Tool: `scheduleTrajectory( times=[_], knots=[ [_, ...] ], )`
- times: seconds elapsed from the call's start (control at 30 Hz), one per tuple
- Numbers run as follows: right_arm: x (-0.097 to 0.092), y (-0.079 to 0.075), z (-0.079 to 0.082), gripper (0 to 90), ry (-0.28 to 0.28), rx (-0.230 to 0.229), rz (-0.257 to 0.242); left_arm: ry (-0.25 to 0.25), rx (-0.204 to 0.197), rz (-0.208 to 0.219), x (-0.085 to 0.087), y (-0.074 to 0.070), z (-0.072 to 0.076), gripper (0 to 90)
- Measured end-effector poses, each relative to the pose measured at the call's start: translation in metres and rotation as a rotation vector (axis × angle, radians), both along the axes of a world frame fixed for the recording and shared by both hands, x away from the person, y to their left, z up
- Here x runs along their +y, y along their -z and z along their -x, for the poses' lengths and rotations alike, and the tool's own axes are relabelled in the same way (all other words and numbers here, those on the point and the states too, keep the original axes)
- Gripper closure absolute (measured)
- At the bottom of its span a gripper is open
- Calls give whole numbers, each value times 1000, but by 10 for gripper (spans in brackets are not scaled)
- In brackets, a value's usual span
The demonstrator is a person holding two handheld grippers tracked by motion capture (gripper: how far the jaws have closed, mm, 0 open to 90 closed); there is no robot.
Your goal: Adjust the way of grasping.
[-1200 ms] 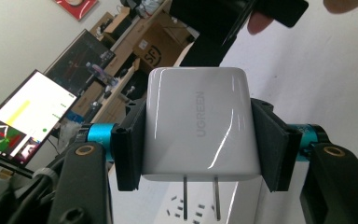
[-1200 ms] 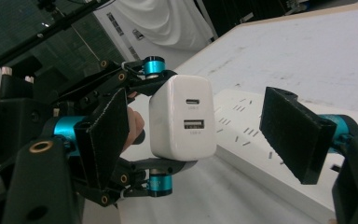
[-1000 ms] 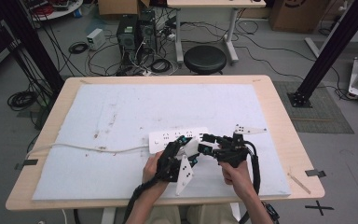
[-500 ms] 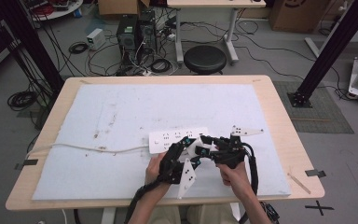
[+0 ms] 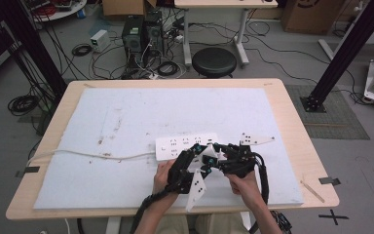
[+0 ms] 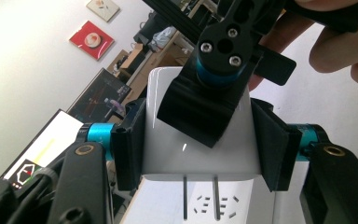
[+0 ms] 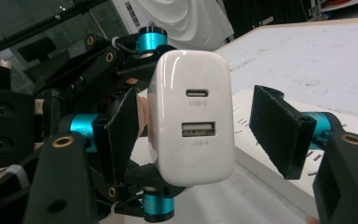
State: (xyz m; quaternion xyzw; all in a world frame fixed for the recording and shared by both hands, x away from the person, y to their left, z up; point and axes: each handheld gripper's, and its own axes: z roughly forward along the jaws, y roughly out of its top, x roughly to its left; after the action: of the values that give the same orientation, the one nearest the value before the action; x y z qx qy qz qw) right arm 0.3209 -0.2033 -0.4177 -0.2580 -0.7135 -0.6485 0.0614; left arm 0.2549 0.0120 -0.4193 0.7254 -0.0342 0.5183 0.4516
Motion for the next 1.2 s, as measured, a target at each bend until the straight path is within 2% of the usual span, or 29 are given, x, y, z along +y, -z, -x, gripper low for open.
scheduleTrajectory(
  times=[0.1, 0.43, 0.87, 0.97, 1.2],
  knots=[
    [1, 0, 0, 341, -6, -15, 12, 8, -26, -1, 0, 0, 1, 424],
    [0, 0, 1, 371, -12, -37, 10, 17, -28, -2, -1, 1, 1, 424],
    [-1, -1, 1, 490, -46, -33, -18, 32, -28, 5, -1, 1, 2, 424],
    [-1, -1, 1, 547, -59, -51, -30, 29, -28, 5, -1, 1, 2, 424],
    [-1, -1, 1, 614, -67, -45, -30, 27, -28, 3, 1, 1, 2, 424]
  ],
)
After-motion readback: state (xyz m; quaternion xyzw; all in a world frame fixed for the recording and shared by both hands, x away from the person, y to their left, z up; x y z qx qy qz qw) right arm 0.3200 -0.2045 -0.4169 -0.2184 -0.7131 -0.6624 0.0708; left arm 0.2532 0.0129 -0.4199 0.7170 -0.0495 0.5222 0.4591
